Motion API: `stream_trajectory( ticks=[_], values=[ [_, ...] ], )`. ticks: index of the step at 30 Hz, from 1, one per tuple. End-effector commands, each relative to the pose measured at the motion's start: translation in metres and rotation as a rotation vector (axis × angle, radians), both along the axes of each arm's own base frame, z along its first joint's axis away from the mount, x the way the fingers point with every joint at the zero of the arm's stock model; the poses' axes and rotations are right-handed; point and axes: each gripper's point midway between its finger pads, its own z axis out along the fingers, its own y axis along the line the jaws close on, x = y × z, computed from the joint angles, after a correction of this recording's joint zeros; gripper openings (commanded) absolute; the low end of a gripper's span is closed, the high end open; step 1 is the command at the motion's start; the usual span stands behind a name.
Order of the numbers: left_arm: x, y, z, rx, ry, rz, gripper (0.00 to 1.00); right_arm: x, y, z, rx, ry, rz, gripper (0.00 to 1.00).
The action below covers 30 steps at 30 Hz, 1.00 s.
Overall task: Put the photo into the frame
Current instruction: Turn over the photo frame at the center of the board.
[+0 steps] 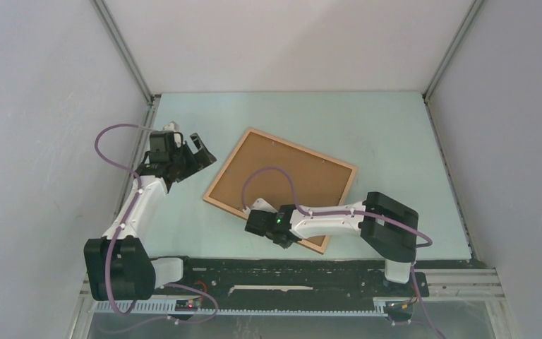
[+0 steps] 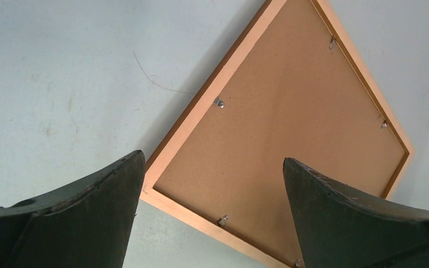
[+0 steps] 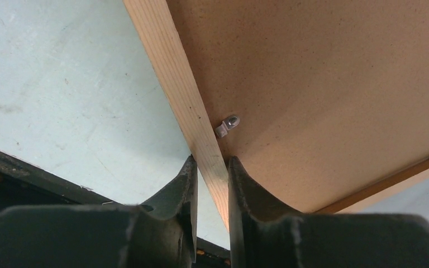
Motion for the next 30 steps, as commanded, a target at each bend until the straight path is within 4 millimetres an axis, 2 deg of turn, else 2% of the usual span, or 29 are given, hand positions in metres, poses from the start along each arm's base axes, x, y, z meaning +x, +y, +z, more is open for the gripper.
stream_trajectory(
  ticks=[1, 3, 8, 9, 14, 17, 21, 23, 27, 30],
  values=[
    [0.005, -0.01, 0.013, -0.043, -0.04, -0.038, 1.0, 0.006, 0.017, 0.005, 0.107, -0.017, -0.064, 0.07],
    [-0.002, -0.025, 0.014, -0.14, -0.01, -0.067, 1.0, 0.011, 0.02, 0.013, 0.153, -0.01, -0.084, 0.0],
    [-0.027, -0.047, 0.025, -0.305, 0.016, -0.042, 1.0, 0.02, 0.028, 0.033, 0.3, 0.072, -0.116, 0.0],
    [-0.035, -0.049, 0.022, -0.325, 0.045, -0.019, 1.0, 0.02, 0.03, 0.037, 0.333, 0.095, -0.117, 0.0],
    [-0.084, -0.093, -0.002, -0.424, 0.183, -0.082, 1.0, 0.029, 0.034, 0.063, 0.502, 0.176, -0.129, 0.0],
    [-0.109, -0.11, -0.015, -0.457, 0.24, -0.098, 1.0, 0.034, 0.032, 0.075, 0.572, 0.219, -0.15, 0.0],
    [-0.132, -0.129, -0.019, -0.509, 0.251, -0.094, 1.0, 0.043, 0.027, 0.083, 0.622, 0.246, -0.186, 0.0],
    [-0.134, -0.137, -0.016, -0.576, 0.214, -0.085, 1.0, 0.046, 0.026, 0.087, 0.645, 0.258, -0.197, 0.0],
    [-0.119, -0.15, -0.005, -0.767, 0.104, -0.058, 1.0, 0.048, 0.027, 0.092, 0.669, 0.26, -0.202, 0.0],
    [-0.105, -0.152, 0.002, -0.817, 0.033, -0.048, 1.0, 0.05, 0.026, 0.095, 0.682, 0.26, -0.219, 0.0]
  ],
)
